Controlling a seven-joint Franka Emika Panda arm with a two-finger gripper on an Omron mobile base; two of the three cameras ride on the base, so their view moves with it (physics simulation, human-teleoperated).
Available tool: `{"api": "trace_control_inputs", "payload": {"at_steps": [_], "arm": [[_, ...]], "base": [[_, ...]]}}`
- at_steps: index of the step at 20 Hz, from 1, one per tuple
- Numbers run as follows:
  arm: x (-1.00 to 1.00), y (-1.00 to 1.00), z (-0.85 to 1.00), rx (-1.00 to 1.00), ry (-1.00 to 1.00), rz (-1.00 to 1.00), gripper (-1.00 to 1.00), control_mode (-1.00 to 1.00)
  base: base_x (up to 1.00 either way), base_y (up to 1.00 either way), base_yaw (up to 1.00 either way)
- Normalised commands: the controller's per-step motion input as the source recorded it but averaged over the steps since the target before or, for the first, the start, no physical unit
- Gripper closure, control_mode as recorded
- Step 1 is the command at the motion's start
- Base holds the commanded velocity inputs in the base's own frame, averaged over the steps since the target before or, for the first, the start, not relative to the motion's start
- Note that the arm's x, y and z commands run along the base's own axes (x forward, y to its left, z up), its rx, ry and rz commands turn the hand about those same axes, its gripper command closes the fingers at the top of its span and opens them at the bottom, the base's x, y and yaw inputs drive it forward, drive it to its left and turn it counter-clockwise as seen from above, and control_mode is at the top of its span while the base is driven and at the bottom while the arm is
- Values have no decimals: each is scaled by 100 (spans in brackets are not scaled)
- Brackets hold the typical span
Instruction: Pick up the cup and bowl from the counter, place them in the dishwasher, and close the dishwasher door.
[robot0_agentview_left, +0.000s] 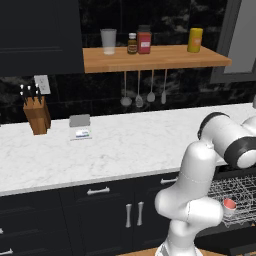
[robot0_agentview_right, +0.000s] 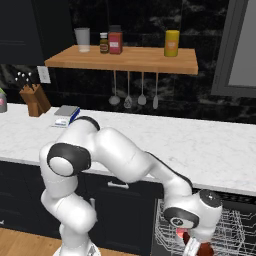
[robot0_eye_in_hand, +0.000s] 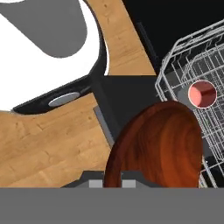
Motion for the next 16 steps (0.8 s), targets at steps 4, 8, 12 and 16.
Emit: {"api": "trace_control_inputs", "payload": {"at_steps": [4,8,12,16], "arm": [[9,-6,-62,0,-28,47,100,-100],[5,-42,-28,8,-39,33,100,-100],[0,-58,-2,16,-35,16,100,-100],[-1,-60,-1,16,-31,11,100,-100]], "base": [[0,0,0],[0,0,0],[0,0,0],[0,0,0]]}}
